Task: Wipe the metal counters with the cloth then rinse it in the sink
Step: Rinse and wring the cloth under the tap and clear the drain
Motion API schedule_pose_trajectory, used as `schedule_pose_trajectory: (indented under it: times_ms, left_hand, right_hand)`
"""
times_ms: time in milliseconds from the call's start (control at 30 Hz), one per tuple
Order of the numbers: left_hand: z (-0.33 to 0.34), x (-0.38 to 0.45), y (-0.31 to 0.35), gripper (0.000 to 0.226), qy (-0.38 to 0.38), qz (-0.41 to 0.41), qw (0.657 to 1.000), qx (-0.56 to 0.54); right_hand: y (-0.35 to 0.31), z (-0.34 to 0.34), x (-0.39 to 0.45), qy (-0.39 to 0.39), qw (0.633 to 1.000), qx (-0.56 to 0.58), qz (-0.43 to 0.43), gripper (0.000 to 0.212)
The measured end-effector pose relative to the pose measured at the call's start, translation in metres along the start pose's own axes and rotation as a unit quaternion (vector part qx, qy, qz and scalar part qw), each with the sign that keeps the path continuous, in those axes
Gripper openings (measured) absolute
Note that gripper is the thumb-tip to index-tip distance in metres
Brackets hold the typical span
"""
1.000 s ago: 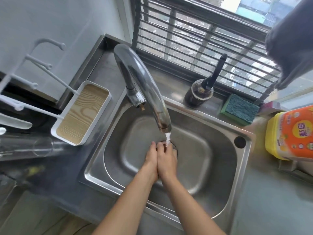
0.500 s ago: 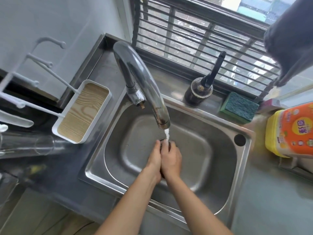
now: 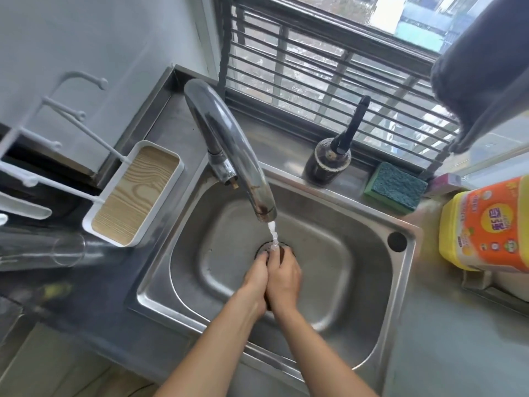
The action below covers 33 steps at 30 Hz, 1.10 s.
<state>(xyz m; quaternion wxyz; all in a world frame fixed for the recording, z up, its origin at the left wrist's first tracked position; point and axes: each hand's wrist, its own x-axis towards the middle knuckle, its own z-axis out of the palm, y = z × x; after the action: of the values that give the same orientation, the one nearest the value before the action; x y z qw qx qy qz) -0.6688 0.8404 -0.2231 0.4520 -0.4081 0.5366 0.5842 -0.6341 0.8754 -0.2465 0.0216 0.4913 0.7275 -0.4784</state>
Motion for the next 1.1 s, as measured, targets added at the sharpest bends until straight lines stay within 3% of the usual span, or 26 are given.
schedule_pose_trajectory:
  times_ms: [33, 100, 167, 200, 300, 400, 467, 533, 600, 667, 767, 833, 900, 967, 1033, 1100]
  left_hand:
    - [0.0, -0.003, -0.002, 0.04, -0.003, 0.001, 1.0, 0.004]
    - [-0.003, 0.0, -0.004, 0.04, -0.007, 0.01, 1.0, 0.019]
    - [-0.007, 0.002, 0.002, 0.037, -0.014, 0.013, 0.999, 0.05]
    - [-0.008, 0.0, 0.007, 0.035, 0.004, 0.018, 0.998, 0.057]
    - [-0.016, 0.004, 0.016, 0.032, 0.055, 0.037, 0.997, 0.043]
    - [-0.009, 0.0, 0.011, 0.034, 0.033, 0.02, 0.999, 0.004]
    - [-0.003, -0.002, 0.001, 0.036, 0.01, 0.012, 1.0, 0.003]
    - [-0.005, -0.005, -0.004, 0.036, -0.001, 0.011, 0.999, 0.041]
    - [-0.01, -0.004, 0.0, 0.034, -0.025, 0.017, 0.997, 0.069]
    - [-0.016, -0.002, 0.011, 0.024, -0.036, 0.034, 0.997, 0.059]
    - [-0.024, -0.002, 0.026, 0.017, 0.008, 0.069, 0.998, -0.005]
    - [-0.025, 0.002, 0.027, 0.046, -0.016, -0.001, 0.996, -0.091]
    - [-0.023, 0.005, 0.023, 0.061, -0.031, -0.031, 0.992, -0.115]
    - [-0.024, 0.01, 0.021, 0.046, -0.004, -0.009, 0.997, -0.079]
    - [-0.031, 0.015, 0.023, 0.03, 0.051, 0.047, 0.995, -0.07]
    - [-0.033, 0.014, 0.025, 0.035, 0.031, 0.098, 0.99, -0.098]
  right_hand:
    - [-0.008, -0.005, 0.007, 0.017, 1.0, -0.017, 0.005, 0.037]
    - [-0.018, -0.01, 0.033, -0.015, 0.992, -0.011, 0.126, 0.041]
    - [-0.022, -0.015, 0.054, -0.117, 0.949, 0.114, 0.271, 0.034]
    - [-0.02, -0.015, 0.06, -0.148, 0.929, 0.163, 0.298, 0.028]
    - [-0.02, -0.014, 0.054, -0.175, 0.936, 0.162, 0.257, 0.03]
    - [-0.015, 0.003, 0.017, -0.128, 0.984, -0.001, 0.121, 0.034]
    - [-0.016, 0.001, 0.014, -0.059, 0.992, -0.054, 0.093, 0.037]
    - [-0.017, -0.008, 0.036, -0.071, 0.984, -0.005, 0.164, 0.041]
    - [-0.021, -0.019, 0.057, -0.167, 0.948, 0.072, 0.262, 0.029]
    - [-0.023, -0.028, 0.065, -0.216, 0.917, 0.174, 0.287, 0.018]
    - [-0.026, -0.039, 0.058, -0.142, 0.915, 0.285, 0.248, 0.022]
    - [-0.024, -0.038, 0.04, -0.138, 0.923, 0.309, 0.182, 0.012]
    - [-0.017, -0.034, 0.02, -0.167, 0.931, 0.299, 0.127, 0.031]
    - [-0.012, -0.038, 0.014, -0.175, 0.925, 0.319, 0.115, 0.045]
    - [-0.014, -0.05, 0.017, -0.113, 0.917, 0.363, 0.117, 0.033]
    - [-0.011, -0.052, 0.023, -0.025, 0.887, 0.427, 0.174, 0.024]
